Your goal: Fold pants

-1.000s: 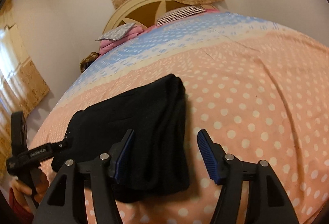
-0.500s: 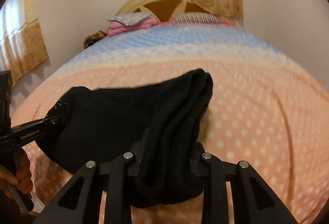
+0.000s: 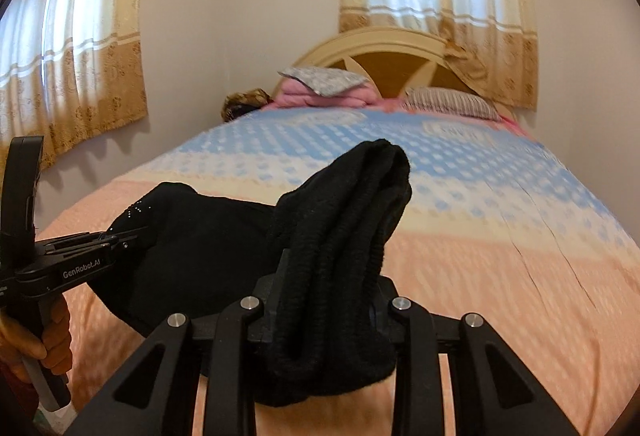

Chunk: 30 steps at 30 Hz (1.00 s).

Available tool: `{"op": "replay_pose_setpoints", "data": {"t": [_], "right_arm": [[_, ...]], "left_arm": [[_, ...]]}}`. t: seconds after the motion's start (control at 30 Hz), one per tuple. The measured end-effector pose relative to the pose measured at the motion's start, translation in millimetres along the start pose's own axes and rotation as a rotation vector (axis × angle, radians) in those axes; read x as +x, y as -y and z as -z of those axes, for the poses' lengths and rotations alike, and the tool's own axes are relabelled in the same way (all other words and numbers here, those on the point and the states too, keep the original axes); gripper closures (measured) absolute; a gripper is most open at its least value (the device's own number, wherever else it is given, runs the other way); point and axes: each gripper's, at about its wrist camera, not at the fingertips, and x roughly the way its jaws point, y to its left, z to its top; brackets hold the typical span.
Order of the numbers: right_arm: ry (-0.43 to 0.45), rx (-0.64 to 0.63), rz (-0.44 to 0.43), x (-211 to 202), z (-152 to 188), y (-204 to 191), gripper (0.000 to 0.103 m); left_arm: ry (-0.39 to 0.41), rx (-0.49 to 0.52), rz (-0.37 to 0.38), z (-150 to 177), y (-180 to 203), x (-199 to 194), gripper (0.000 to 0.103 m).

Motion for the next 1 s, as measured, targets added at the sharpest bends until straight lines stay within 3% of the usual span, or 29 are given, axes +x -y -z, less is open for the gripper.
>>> {"op": "replay_pose_setpoints", "data": {"t": [0.27,0.5,0.63,0.67,0.73,0.8,0.9,1.0], "right_arm": [[-0.011,-0.024,-0.029,93,-27,-30,0.073],[-0.196,-0.068,-0.011,178,-3,-40,0.073],[-0.308,-0.005,-0.015,203,8,-26,0.066],[-0.319,0.015,-0.024,205,8,-21,0.064],[-0.341,0.048,-0.036,208,10,-15,0.055],[-0.357,0.098,-0.052,207,8,-8,0.050],[-0.287,0.205,-0.065,186,2,10,0.050],[-0.154,0.312,0.010,147,-2,28,0.050]], "left_arm": [[-0.008,0.013,-0.126,-30,-38,64,0.089],[-0.179,0.004,-0.216,-5,-62,126,0.086],[-0.188,-0.013,-0.228,3,-69,131,0.066],[-0.185,-0.022,-0.241,3,-71,129,0.052],[-0.185,-0.025,-0.290,-1,-74,126,0.033],[-0.181,-0.017,-0.314,-2,-79,119,0.028],[-0.165,-0.010,-0.361,-4,-85,104,0.019],[-0.108,0.003,-0.417,-4,-81,85,0.016]]}}
